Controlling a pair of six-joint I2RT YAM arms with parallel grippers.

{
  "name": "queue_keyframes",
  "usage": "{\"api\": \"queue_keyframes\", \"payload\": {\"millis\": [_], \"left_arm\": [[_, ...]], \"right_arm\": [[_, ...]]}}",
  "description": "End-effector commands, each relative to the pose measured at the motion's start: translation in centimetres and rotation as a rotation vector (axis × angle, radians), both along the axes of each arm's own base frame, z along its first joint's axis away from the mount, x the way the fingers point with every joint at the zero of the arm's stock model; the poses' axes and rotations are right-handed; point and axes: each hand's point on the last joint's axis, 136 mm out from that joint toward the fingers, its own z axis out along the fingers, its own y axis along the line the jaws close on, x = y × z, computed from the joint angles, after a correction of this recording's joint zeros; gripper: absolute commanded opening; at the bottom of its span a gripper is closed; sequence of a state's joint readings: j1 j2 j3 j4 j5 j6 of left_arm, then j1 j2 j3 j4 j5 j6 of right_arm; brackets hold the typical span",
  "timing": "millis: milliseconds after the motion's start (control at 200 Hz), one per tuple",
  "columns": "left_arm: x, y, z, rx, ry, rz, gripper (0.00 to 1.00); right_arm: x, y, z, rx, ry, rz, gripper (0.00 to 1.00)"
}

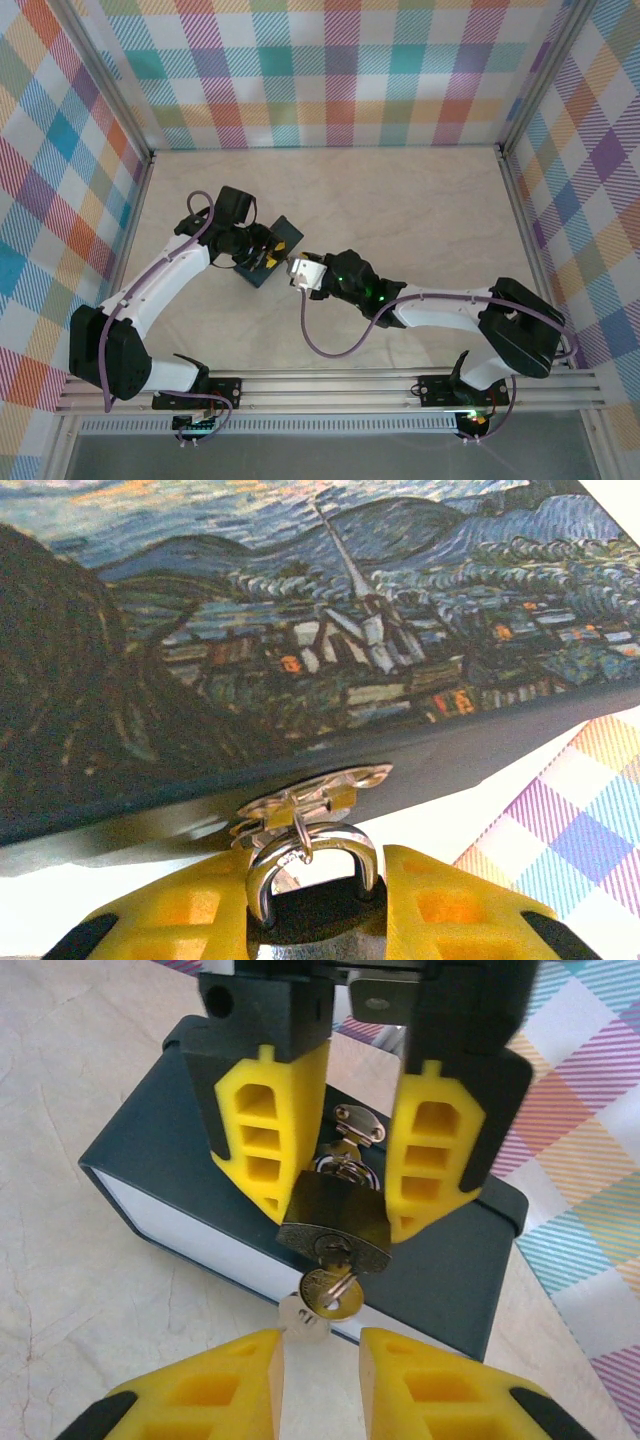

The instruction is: Unlock a padlock with a key

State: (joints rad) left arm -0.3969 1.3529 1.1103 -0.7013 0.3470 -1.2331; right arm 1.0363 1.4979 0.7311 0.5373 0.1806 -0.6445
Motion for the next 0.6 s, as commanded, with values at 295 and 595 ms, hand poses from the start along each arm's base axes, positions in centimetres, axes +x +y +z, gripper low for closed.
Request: {"api": "queue_keyframes", "payload": {"millis": [295, 595], "left_arm": [[0.5, -0.3, 1.5, -0.020, -0.057, -0.017, 0.01], [0.5, -0.3, 1.8, -0.026, -0.063, -0.017, 0.00]], "right_arm": [[0.6, 2.5, 2.7, 0.035, -0.112, 0.049, 0.27], [0.6, 2.3, 2.1, 0.023, -0.130, 0.043, 0.19]]}}
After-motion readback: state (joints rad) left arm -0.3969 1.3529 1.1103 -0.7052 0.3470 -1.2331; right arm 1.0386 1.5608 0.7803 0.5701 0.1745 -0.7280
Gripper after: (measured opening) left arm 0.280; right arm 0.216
